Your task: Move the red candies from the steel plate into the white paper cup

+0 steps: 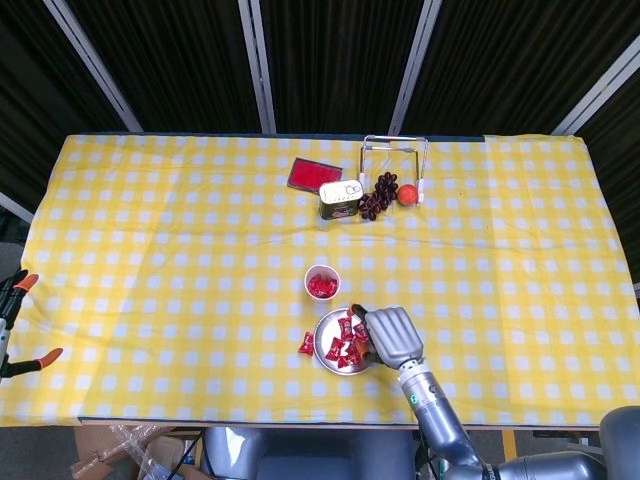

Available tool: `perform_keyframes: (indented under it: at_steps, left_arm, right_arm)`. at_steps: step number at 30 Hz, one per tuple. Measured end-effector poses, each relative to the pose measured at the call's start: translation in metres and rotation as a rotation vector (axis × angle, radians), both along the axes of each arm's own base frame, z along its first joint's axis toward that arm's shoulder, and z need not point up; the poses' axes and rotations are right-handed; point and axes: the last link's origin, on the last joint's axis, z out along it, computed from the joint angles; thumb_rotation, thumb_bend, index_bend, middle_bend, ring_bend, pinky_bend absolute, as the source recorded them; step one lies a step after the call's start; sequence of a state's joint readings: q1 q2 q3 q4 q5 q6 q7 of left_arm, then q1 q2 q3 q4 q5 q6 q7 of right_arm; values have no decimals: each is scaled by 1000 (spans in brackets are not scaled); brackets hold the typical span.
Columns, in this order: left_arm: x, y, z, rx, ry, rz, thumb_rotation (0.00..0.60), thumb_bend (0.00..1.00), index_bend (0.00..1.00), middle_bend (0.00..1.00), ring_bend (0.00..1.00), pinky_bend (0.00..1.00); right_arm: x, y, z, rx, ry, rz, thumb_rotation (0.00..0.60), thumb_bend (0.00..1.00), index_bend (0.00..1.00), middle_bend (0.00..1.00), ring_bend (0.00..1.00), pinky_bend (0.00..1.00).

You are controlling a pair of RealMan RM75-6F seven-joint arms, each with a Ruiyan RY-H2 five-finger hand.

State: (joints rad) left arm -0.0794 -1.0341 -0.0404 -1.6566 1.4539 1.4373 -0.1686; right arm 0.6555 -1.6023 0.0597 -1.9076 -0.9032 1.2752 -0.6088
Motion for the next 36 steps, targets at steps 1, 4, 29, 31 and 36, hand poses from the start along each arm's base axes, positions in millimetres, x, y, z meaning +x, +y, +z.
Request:
perform_keyframes:
  at_steps: [1, 4, 29, 31, 36]
  left_arm:
    - [0, 0, 0, 1, 0, -1, 600, 29, 0, 0, 0, 0]
    - [0, -1, 0, 5, 3, -5, 600, 29, 0, 0, 0, 0]
    - [-1, 0, -1, 1, 6, 0, 600, 29, 0, 0, 0, 0]
    - [-1, 0, -1, 1, 6, 1, 600, 29, 0, 0, 0, 0]
    - [-1, 0, -1, -1, 6, 3, 600, 30, 0, 0, 0, 0]
  right_arm:
    - [-1, 2, -1, 3, 1, -3, 600, 419, 319, 824, 963, 1000]
    - [-5, 7, -4, 12, 3, -14, 600, 418, 319, 824, 963, 1000]
    - [-36, 1, -42, 43, 25, -95, 600, 401, 363, 824, 963, 1000]
    - [-38, 0, -45, 47, 25, -101, 600, 401, 422, 824, 963, 1000]
    - [-39, 1, -49, 56, 8, -108, 600, 447, 530, 824, 963, 1000]
